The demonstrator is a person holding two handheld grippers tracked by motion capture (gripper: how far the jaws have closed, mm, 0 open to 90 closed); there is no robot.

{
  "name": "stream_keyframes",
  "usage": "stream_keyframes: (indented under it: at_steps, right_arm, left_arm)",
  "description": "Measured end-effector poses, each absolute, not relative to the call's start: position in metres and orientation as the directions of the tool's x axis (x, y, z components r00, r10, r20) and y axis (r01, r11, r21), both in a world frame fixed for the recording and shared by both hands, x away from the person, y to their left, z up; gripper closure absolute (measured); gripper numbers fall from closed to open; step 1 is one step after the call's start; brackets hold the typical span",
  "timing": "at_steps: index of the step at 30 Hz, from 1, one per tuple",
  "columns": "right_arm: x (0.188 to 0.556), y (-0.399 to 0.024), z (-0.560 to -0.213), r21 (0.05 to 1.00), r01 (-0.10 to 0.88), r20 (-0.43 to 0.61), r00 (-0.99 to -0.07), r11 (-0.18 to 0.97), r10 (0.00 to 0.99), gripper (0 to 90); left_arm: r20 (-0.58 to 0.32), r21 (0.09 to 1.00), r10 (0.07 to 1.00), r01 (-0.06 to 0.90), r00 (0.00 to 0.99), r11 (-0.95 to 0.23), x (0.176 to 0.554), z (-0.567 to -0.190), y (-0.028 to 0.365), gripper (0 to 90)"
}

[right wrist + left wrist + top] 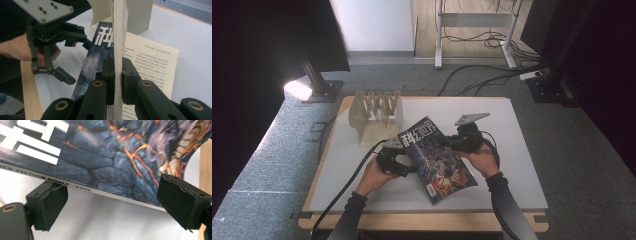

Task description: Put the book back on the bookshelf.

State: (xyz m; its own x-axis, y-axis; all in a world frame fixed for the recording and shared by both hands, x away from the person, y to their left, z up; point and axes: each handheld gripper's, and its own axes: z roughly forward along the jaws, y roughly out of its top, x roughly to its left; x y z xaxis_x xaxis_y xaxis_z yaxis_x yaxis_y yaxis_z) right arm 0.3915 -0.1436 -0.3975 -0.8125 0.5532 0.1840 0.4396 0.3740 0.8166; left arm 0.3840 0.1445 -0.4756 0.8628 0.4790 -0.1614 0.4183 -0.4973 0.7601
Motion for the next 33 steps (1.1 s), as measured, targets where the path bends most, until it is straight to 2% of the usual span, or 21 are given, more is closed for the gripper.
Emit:
stream_keyframes:
  at_steps: [4, 11, 14, 16, 20, 27, 33]
  right_arm:
    - [0.391, -0.141, -0.398, 0.816, 0.434, 0.176, -0.816, 0.382, 0.551, 81.6]
    - [0.39, -0.139, -0.397, 0.822, 0.422, 0.176, -0.826, 0.382, 0.535, 81.6]
    - [0.39, -0.138, -0.397, 0.823, 0.42, 0.175, -0.828, 0.382, 0.533, 81.6]
    - [0.39, -0.139, -0.396, 0.823, 0.42, 0.175, -0.828, 0.382, 0.533, 81.6]
    - [0.39, -0.142, -0.395, 0.83, 0.412, 0.168, -0.828, 0.376, 0.535, 81.7]
    - [0.39, -0.143, -0.391, 0.84, 0.396, 0.147, -0.824, 0.372, 0.547, 81.5]
    - [0.389, -0.15, -0.385, 0.852, 0.384, 0.128, -0.812, 0.356, 0.569, 81.4]
  left_arm:
    - [-0.171, 0.795, 0.464, 0.4, 0.869, -0.457, 0.382, -0.464, 0.145, 9.8]
    - [-0.179, 0.767, 0.472, 0.422, 0.864, -0.483, 0.387, -0.473, 0.134, 9.9]
    - [-0.142, 0.758, 0.49, 0.413, 0.86, -0.505, 0.386, -0.471, 0.134, 17.1]
    - [-0.106, 0.745, 0.506, 0.405, 0.856, -0.529, 0.385, -0.466, 0.136, 28.8]
    - [-0.11, 0.741, 0.5, 0.406, 0.859, -0.534, 0.384, -0.454, 0.14, 40.5]
    - [-0.101, 0.719, 0.49, 0.404, 0.866, -0.566, 0.383, -0.432, 0.139, 51.6]
    - [-0.036, 0.735, 0.484, 0.351, 0.875, -0.58, 0.375, -0.408, 0.139, 61.6]
